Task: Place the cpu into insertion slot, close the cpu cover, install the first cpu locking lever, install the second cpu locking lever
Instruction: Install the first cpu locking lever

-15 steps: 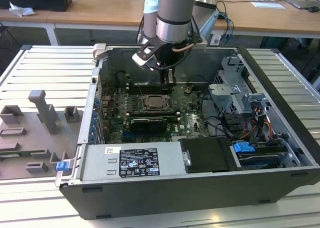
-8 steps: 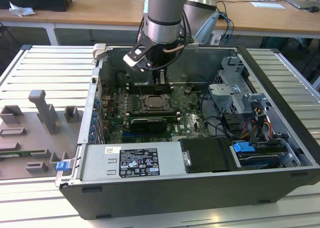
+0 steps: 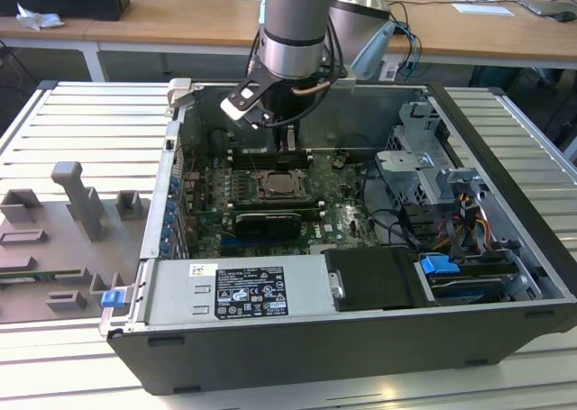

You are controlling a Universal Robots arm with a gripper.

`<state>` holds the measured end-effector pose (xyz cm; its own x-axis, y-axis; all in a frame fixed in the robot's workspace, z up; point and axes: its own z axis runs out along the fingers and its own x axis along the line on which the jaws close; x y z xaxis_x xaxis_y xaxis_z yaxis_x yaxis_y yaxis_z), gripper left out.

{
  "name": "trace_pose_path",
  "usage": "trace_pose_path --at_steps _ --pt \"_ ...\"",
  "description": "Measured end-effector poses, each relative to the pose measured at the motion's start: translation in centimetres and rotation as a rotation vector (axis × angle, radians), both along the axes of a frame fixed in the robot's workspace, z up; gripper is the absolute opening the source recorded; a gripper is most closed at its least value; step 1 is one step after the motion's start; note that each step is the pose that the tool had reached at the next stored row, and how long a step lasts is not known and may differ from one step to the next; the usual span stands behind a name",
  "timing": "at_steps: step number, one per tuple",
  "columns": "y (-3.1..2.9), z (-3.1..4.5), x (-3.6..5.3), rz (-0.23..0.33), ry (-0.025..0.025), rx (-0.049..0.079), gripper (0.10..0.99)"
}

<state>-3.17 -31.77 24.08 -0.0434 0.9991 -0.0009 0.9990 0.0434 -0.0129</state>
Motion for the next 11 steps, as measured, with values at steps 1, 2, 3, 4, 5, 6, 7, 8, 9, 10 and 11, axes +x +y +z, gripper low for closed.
trace_pose_path --at_steps 1,2,3,4,5,6,7,8,9,10,11 --pt "0.00 0.00 -0.07 0.000 0.0000 0.000 0.106" --pt "0.00 0.02 -0.08 0.000 -0.0001 0.000 0.106" --pt "0.00 0.08 -0.11 0.000 0.0001 0.000 0.106" --pt "0.00 0.10 -0.11 0.000 -0.0001 0.000 0.106" --pt "0.00 0.12 -0.11 0.000 -0.0001 0.000 0.106" --pt "0.00 0.14 -0.11 0.000 0.0000 0.000 0.106" --pt "0.00 0.14 -0.11 0.000 -0.0001 0.000 0.106" --pt "0.00 0.15 -0.11 0.000 -0.0002 0.000 0.106" --pt "0.00 0.15 -0.14 0.000 -0.0002 0.000 0.106" --pt "0.00 0.16 -0.15 0.000 -0.0004 0.000 0.106" --pt "-0.01 0.20 -0.17 0.000 -0.0004 0.000 0.106"
